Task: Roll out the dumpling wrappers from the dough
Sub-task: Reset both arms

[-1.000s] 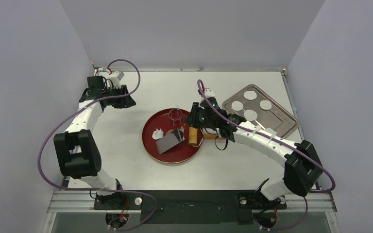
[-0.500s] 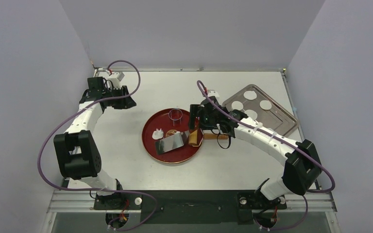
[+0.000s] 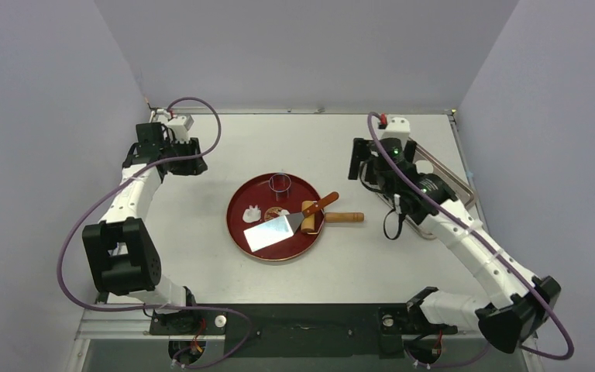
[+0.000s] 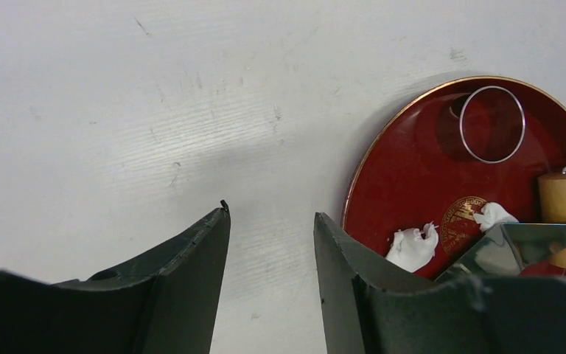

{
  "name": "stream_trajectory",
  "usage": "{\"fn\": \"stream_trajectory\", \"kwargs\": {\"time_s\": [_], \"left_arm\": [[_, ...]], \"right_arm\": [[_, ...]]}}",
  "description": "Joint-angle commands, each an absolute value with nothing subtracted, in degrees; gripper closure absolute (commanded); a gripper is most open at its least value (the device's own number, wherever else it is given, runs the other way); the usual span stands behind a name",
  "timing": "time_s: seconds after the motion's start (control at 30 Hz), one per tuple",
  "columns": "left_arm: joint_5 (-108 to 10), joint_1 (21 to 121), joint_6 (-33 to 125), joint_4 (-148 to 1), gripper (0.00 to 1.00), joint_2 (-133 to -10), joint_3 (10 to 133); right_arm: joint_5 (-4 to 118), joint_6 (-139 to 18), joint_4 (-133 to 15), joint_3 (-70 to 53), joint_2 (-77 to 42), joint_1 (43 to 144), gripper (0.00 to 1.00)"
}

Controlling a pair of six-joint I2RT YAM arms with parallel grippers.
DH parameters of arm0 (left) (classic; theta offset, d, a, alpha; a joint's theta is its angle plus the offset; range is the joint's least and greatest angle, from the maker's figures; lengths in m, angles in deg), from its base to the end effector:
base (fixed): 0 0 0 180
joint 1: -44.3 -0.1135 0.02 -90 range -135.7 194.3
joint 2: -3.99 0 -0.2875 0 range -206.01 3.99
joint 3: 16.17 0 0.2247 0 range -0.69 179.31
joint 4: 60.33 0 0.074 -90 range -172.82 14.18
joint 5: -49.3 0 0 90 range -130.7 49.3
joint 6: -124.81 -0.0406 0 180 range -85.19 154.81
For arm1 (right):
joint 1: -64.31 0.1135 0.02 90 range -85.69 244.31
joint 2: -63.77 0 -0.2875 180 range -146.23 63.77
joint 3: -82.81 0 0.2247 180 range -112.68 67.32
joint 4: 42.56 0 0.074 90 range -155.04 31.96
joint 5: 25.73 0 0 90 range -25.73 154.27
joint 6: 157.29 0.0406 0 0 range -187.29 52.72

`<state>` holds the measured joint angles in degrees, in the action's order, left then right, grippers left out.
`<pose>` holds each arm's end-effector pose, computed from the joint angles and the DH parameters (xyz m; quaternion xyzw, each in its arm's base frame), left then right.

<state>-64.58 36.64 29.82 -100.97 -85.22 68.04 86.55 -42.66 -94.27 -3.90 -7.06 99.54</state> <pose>0.3169 0.0260 0.3019 0.0570 0.9075 -0.1497 0.3882 0.1985 0.1214 0.3812 0.0069 0.8779 0.0738 0.4730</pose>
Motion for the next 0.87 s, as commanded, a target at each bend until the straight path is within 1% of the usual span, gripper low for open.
{"fn": "stream_trajectory", "kwargs": {"time_s": [0.0,0.03,0.1,0.13,0.17,0.2,0.27,0.33,0.47,0.6,0.7,0.83], "left_arm": [[-57.27,36.21,29.66,-103.52,0.56,-81.68,68.72],[-55.93,36.19,30.65,-102.08,0.56,-81.29,67.33],[-51.94,36.16,35.08,-98.44,0.56,-79.21,63.66],[-50.43,36.19,35.96,-97.24,0.56,-77.70,62.29],[-50.05,36.20,37.34,-95.46,0.56,-77.06,59.62],[-49.67,36.21,38.05,-94.91,0.56,-76.15,58.52],[-49.95,36.14,40.54,-93.95,0.56,-75.26,55.14],[-50.90,36.23,42.54,-93.33,0.56,-74.26,51.90],[-50.31,36.28,43.62,-92.98,0.56,-70.76,46.51],[-49.38,36.37,43.89,-91.58,0.56,-64.29,39.79],[-49.08,36.26,43.55,-91.83,0.56,-60.50,37.73],[-49.93,36.05,42.03,-94.51,0.55,-58.95,37.78]], "right_arm": [[88.77,-47.02,-92.44,3.27,2.20,91.80,0.10],[88.43,-46.84,-91.37,4.98,3.67,88.52,0.10],[88.70,-47.45,-84.49,12.10,9.00,84.47,0.10],[89.73,-47.74,-82.03,17.81,13.18,83.27,0.09],[90.36,-48.36,-77.07,20.73,15.32,80.92,0.08],[91.51,-48.64,-74.28,26.65,19.62,79.82,0.06],[93.09,-48.74,-66.75,34.71,24.98,77.09,0.01],[94.19,-48.51,-61.44,40.47,28.59,75.11,0.00],[95.98,-48.31,-55.17,47.37,31.78,73.91,0.00],[96.16,-47.74,-49.90,52.32,33.48,73.96,0.00],[96.32,-47.20,-46.38,55.17,34.53,73.89,0.00],[97.98,-46.55,-44.68,56.98,35.58,73.90,0.00]]}}
